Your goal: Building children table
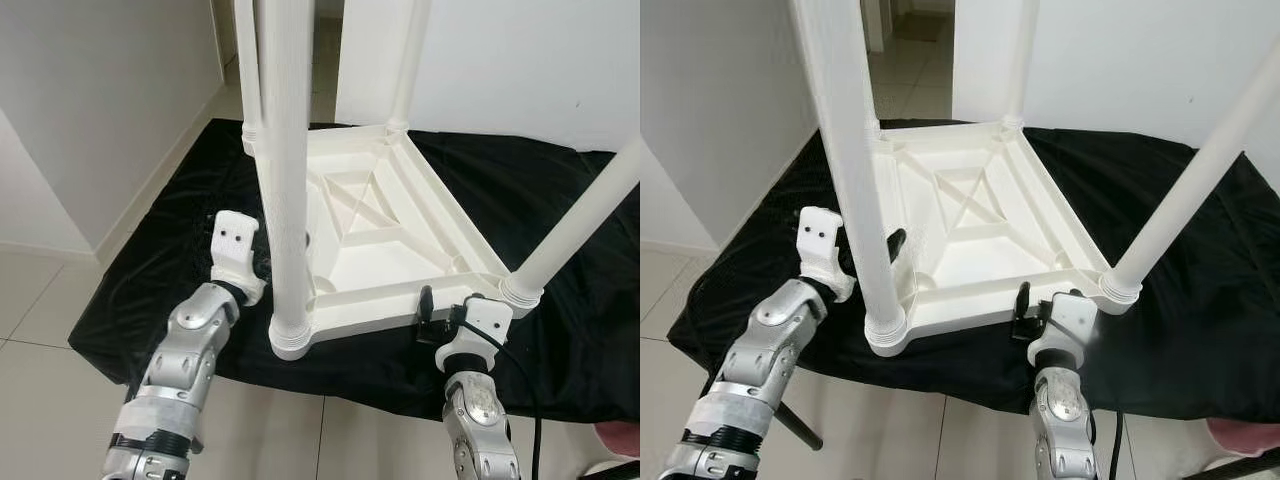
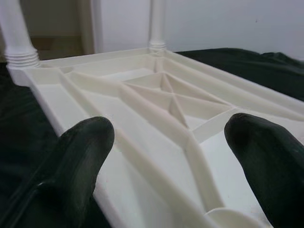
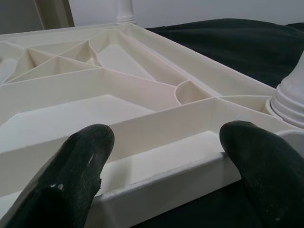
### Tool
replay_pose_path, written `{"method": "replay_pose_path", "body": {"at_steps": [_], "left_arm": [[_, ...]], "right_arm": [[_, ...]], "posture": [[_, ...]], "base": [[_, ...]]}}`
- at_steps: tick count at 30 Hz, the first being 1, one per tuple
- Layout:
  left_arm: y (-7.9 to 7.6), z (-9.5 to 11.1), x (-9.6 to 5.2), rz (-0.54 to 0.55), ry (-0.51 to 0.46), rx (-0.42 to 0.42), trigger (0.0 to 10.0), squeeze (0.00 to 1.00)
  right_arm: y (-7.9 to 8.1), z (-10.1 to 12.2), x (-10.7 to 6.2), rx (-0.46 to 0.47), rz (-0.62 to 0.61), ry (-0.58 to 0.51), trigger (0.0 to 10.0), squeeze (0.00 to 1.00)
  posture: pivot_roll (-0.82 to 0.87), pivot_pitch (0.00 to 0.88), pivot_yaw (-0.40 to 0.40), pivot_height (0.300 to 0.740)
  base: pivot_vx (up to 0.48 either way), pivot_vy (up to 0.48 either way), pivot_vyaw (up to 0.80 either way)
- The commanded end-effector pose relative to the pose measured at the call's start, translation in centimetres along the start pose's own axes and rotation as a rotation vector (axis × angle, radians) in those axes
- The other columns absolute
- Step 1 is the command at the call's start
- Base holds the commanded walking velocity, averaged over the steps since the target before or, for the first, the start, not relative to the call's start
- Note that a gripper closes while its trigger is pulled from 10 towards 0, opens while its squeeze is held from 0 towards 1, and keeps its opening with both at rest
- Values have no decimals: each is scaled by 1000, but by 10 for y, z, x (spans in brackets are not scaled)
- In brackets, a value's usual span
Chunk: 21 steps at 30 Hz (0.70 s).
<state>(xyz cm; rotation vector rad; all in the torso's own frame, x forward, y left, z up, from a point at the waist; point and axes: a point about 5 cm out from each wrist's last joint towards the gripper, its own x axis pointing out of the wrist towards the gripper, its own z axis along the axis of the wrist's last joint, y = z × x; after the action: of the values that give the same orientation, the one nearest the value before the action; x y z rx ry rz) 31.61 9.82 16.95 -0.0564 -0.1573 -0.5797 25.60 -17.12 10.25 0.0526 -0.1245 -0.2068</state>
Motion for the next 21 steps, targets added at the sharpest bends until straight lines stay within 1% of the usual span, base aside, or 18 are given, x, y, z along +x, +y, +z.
{"method": "replay_pose_path", "body": {"at_steps": [1, 2, 4, 6, 8, 9, 11, 12, 13, 15, 17, 21], "left_arm": [[-12, -1, 3, -140, -7, -1, 10000, 0], [-12, -1, 3, -140, -7, -1, 10000, 0], [-18, 0, 5, -193, -22, -2, 10000, 0], [-20, 0, 6, -210, -28, -5, 10000, 0], [-25, 3, 5, -262, -47, -16, 10000, 0], [-25, 3, 5, -262, -47, -16, 10000, 0], [-31, 5, 4, -312, -57, -32, 10000, 0], [-31, 5, 4, -312, -57, -32, 10000, 0], [-36, 6, 3, -346, -58, -42, 10000, 0], [-38, 6, 3, -359, -57, -44, 10000, 0], [-42, 5, 2, -385, -49, -35, 10000, 0], [-45, 4, 1, -407, -44, -37, 10000, 0]], "right_arm": [[-2, -10, -7, 10, -23, 60, 10000, 0], [-2, -10, -7, 10, -23, 60, 10000, 0], [-4, -7, -10, 0, -47, 48, 10000, 0], [-4, -6, -11, -5, -53, 44, 10000, 0], [-6, -2, -14, -32, -93, 17, 10000, 0], [-6, -2, -14, -32, -93, 17, 10000, 0], [-10, 0, -15, -55, -138, 7, 10000, 0], [-10, 0, -15, -55, -138, 7, 10000, 0], [-15, 0, -15, -65, -177, 11, 10000, 0], [-17, 0, -14, -69, -191, 14, 10000, 0], [-20, -2, -14, -74, -231, 25, 10000, 0], [-21, -2, -15, -76, -251, 32, 10000, 0]], "posture": [[-55, 43, 38, 740], [-55, 43, 38, 740], [-56, 46, 39, 740], [-56, 46, 39, 740], [-60, 45, 38, 740], [-60, 45, 38, 740], [-61, 42, 39, 740], [-61, 42, 39, 740], [-67, 40, 43, 740], [-67, 40, 43, 740], [-67, 38, 41, 740], [-68, 38, 43, 740]], "base": [[0, 0, 0], [0, 0, 0], [0, 0, 0], [0, 0, 0], [0, 0, 0], [0, 0, 0], [0, 0, 0], [0, 0, 0], [0, 0, 0], [0, 0, 0], [0, 0, 0], [0, 0, 0]]}}
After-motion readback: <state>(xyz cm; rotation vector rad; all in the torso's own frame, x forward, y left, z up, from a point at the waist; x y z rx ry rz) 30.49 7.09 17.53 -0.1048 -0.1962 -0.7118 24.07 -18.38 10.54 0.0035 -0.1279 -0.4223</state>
